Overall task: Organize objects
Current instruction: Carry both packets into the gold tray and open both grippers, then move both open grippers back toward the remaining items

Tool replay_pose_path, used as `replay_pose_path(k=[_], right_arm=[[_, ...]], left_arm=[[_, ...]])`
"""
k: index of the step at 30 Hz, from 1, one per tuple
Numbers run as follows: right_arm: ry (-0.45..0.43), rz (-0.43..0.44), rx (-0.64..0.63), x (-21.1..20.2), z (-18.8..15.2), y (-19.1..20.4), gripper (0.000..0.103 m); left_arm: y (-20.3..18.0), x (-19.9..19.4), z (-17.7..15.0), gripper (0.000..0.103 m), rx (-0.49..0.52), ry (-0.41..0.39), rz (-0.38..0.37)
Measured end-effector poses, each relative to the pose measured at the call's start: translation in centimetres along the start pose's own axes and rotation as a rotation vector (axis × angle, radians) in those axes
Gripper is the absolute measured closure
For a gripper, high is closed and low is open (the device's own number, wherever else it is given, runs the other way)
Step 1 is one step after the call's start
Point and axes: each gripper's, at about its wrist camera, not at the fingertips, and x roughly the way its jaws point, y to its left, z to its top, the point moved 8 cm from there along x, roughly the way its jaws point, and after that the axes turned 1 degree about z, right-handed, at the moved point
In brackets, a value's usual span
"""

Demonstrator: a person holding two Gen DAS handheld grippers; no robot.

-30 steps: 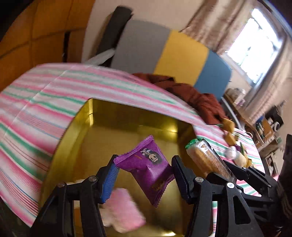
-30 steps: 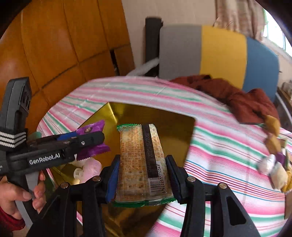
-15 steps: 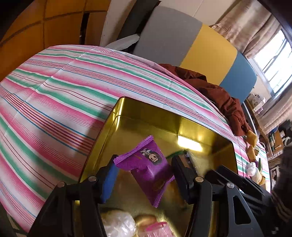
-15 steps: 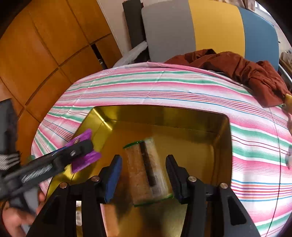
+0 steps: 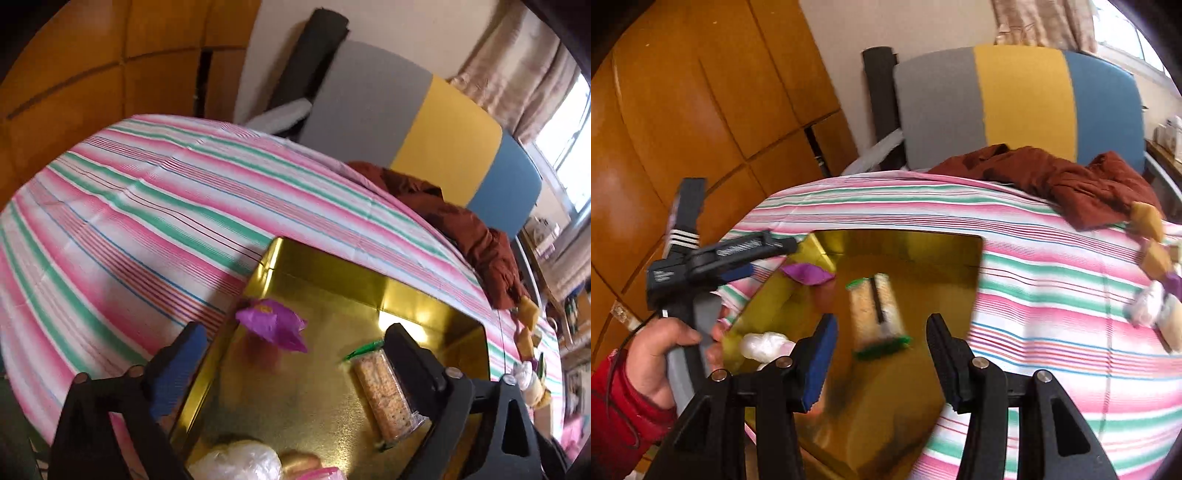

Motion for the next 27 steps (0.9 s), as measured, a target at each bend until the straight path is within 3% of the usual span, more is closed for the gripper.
replay_pose_path(k=[6,19,27], right_arm=[[-0.021,-0.041,0.005,-2.4,-1.4,-2.3,0.052],[-0.051,-0.165,0.026,-7.7,-4.4,-8.8,0.052],[-0.03,-0.264,0.095,-10.4,-7.7,-15.5,0.052]], left_arm=[[-1.4,-2.8,-1.4,0.0,-0.028,-0.054,-0.029],[-11.6,-7.3,-7.1,0.0,0.185,-0.069,-0.18],[-17.7,-8.5,-11.8,0.0,0.311,-0.03,-0.255]])
